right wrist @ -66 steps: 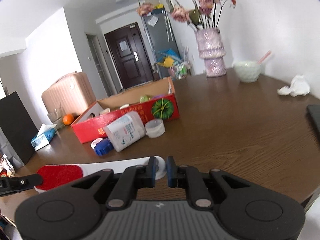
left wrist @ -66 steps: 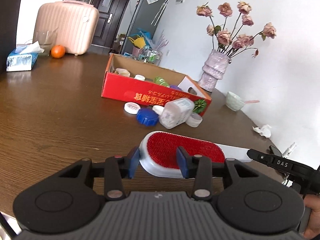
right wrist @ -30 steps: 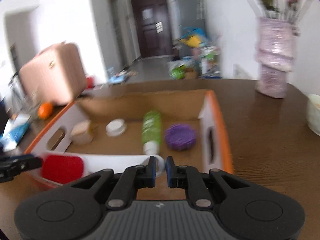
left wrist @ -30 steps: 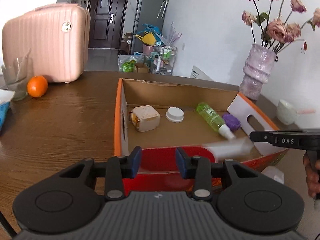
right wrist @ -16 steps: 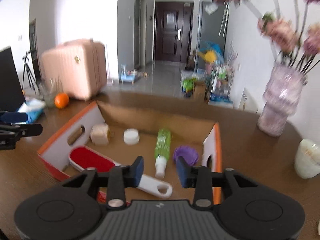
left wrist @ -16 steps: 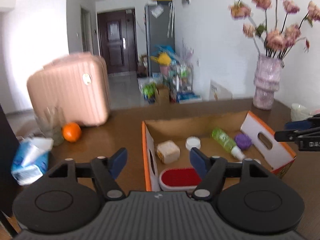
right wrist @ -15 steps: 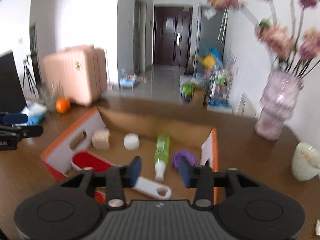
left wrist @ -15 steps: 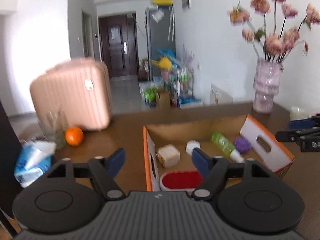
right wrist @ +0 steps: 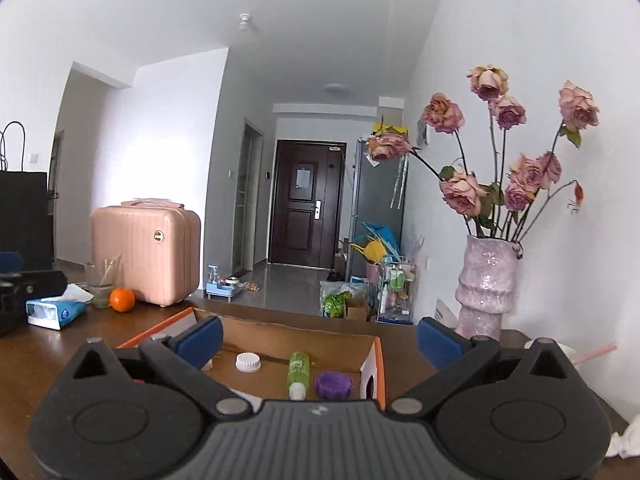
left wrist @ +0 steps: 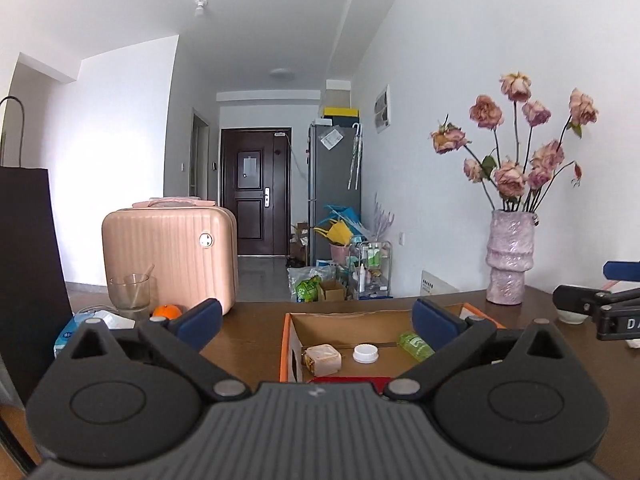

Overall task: Organize rigid objects
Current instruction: 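Lift both tools away from the box toward the table items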

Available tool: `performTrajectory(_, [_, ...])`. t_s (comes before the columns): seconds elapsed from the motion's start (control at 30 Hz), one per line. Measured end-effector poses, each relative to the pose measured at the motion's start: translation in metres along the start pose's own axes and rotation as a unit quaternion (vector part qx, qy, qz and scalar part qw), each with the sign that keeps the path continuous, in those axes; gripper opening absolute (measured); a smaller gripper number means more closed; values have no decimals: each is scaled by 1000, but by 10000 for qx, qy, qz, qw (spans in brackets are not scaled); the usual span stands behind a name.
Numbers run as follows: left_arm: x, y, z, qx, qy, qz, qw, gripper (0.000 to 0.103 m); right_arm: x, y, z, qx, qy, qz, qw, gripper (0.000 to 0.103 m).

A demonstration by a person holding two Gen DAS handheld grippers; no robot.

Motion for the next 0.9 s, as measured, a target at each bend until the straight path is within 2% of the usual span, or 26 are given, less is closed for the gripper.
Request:
performTrajectory(0.23, [-2,2,-36,-19,27,-122,9999,103,-12,-5,-32,126,-37,100,9999,103])
performTrajectory(0.33, [-5,12,-56,-276,-32,-65,9996,103,-16,4,-50,147,-105,136,9997,103])
performTrajectory(0.53, [-13,51,-115,-864,90,-281,9958,103,-29,50,-105,-107,-124,220,9996,103])
performTrajectory(0.63, [-18,68,-158,-805,262,-411,9956,103,-40,72,-140,-250,-255,145,9993,103])
performTrajectory(0.77, [-27,97,-214,-910,323,-650,9932,103,-53,111,-191,-670,-511,114,9964,103])
performTrajectory(0.83, [-26,110,-227,-1138,320,-661,9908,103,-57,131,-221,-763,-639,214,9948,103])
performTrajectory(0.9, [-19,108,-223,-1193,421,-477,9908,103,-57,145,-238,-914,-699,638,9913,103])
Point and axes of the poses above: each gripper's, at about its wrist camera, not at the fingertips, and z roughly the way its jaws point, x to its right, y to its underside, the point moved 7 cm from there along z, roughly the way its jaws point, and after that the axes turned 1 degree about -z, right-handed, at the moved point
